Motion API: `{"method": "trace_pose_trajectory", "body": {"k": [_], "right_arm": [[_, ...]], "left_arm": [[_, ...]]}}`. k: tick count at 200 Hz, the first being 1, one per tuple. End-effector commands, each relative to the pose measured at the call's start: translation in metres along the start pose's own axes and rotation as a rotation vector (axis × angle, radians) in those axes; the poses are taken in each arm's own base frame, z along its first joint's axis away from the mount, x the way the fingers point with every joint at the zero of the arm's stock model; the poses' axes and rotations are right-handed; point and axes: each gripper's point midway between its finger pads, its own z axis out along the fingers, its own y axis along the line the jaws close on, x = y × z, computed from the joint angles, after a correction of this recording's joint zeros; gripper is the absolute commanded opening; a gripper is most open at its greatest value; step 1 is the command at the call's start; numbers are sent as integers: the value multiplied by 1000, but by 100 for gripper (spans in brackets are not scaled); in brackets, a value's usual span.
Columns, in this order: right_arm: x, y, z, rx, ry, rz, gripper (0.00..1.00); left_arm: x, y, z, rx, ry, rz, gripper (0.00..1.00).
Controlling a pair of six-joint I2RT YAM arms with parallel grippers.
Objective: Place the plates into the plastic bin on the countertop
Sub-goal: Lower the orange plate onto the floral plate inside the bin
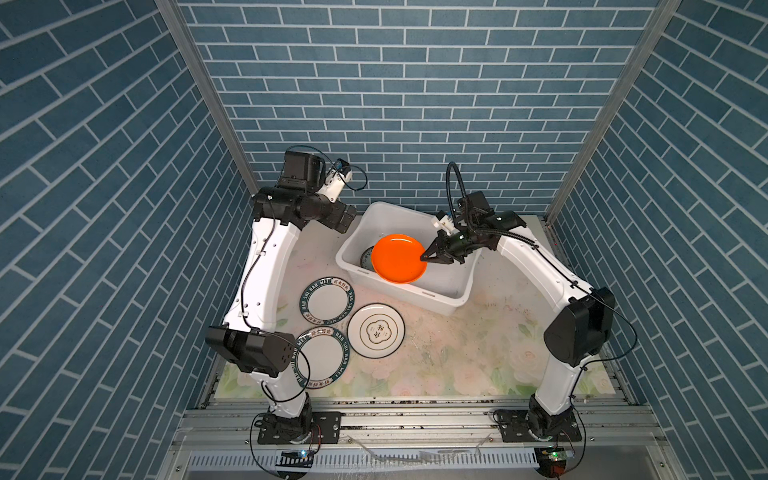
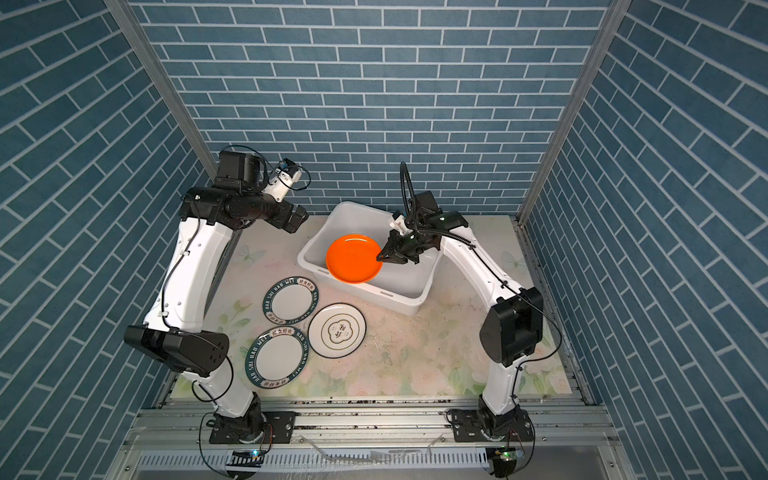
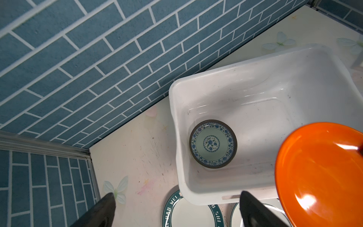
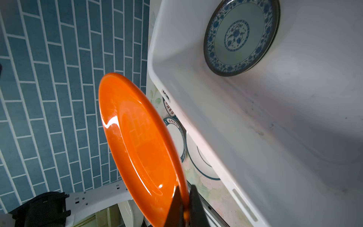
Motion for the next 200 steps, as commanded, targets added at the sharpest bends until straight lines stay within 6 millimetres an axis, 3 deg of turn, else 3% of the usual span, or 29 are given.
{"method": "trace_pose_trajectory", "body": {"k": [1, 56, 62, 104, 157, 200], "right_arm": [[-17, -10, 3, 7, 9, -52, 0], [-61, -46, 29, 133, -19, -127, 0], [-65, -57, 41, 142, -7, -110, 0], [-91, -77, 64, 167, -48, -101, 0], [-105, -102, 87, 231, -87, -80, 0], [-112, -106, 107, 262, -123, -73, 0]], "left_arm": [[2, -5, -3, 33, -1, 18, 100], [6, -9, 1, 54, 10, 24, 100], [7, -10, 1, 58, 13, 22, 100], [7, -15, 4, 92, 16, 17, 100], [12, -15, 8, 90, 35, 20, 99], [12, -16, 12, 99, 35, 17, 100]]}}
